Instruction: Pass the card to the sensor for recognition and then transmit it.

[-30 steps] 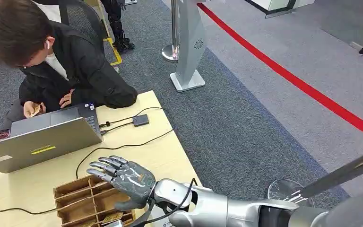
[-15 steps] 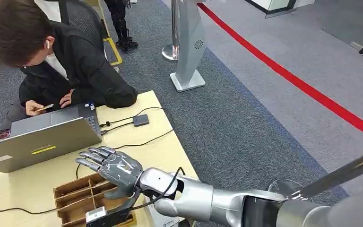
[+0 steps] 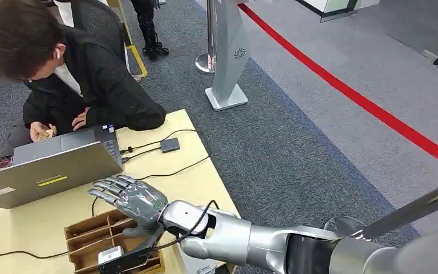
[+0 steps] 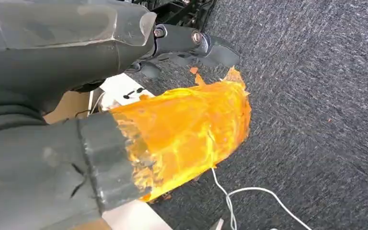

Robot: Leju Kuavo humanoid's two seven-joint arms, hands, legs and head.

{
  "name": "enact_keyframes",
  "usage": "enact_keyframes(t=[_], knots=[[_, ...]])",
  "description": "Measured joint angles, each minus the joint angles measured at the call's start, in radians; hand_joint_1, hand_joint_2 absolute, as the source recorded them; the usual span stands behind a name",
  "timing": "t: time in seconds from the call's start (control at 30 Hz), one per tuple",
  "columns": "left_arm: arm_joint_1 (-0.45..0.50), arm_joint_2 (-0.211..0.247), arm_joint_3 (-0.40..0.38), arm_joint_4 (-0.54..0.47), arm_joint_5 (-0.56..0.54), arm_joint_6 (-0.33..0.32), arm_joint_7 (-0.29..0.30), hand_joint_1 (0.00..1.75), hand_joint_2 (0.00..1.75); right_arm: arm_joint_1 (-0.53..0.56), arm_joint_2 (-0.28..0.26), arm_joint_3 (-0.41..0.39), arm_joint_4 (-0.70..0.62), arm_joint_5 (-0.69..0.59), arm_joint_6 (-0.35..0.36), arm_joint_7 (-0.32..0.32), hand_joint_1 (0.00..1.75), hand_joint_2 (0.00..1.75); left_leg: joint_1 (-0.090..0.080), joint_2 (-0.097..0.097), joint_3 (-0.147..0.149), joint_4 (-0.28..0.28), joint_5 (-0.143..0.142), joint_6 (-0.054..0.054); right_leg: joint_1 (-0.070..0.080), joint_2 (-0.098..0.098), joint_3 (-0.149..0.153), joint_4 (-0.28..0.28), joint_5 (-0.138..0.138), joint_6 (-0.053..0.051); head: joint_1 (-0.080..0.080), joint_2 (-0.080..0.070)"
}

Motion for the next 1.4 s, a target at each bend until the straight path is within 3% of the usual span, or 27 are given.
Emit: enact_keyframes(t=[0.27, 0.53, 0.77, 1.3, 1.4], knots=[[0.0, 0.0, 0.0, 0.0, 0.0, 0.0, 0.0, 0.0, 0.0, 0.0, 0.0, 0.003, 0.003, 0.009, -0.003, 0.008, 0.0, 1.75, 0.0, 0.0, 0.0, 0.0, 0.0, 0.0, 0.0, 0.0, 0.0, 0.0, 0.0, 0.0, 0.0, 0.0], [0.0, 0.001, 0.0, 0.0, 0.0, 0.003, 0.0, 0.0, 0.0, 0.009, -0.006, 0.003, -0.014, 0.04, -0.008, 0.022, 0.24, 1.75, 0.0, 0.0, 0.0, 0.0, 0.0, 0.0, 0.0, 0.0, 0.0, 0.0, 0.0, 0.0, 0.0, 0.0], [0.0, 0.001, 0.0, 0.0, 0.0, 0.004, 0.001, 0.0, 0.0, 0.014, -0.009, 0.003, -0.027, 0.04, -0.01, 0.023, 0.33, 1.75, 0.0, 0.0, 0.0, 0.0, 0.0, 0.0, 0.0, 0.0, 0.0, 0.0, 0.0, 0.0, 0.0, 0.0], [0.001, 0.001, 0.0, 0.0, 0.0, 0.006, 0.001, 0.0, 0.0, 0.03, -0.013, 0.003, -0.031, 0.053, -0.019, 0.023, 0.38, 1.75, 0.0, 0.0, 0.0, 0.0, 0.0, 0.0, 0.0, 0.0, 0.0, 0.0, 0.0, 0.0, 0.0, 0.0], [0.001, 0.001, 0.0, 0.0, 0.0, 0.006, 0.001, 0.0, 0.0, 0.034, -0.014, 0.003, -0.034, 0.053, -0.02, 0.022, 0.54, 1.75, 0.0, 0.0, 0.0, 0.0, 0.0, 0.0, 0.0, 0.0, 0.0, 0.0, 0.0, 0.0, 0.0, 0.0]])
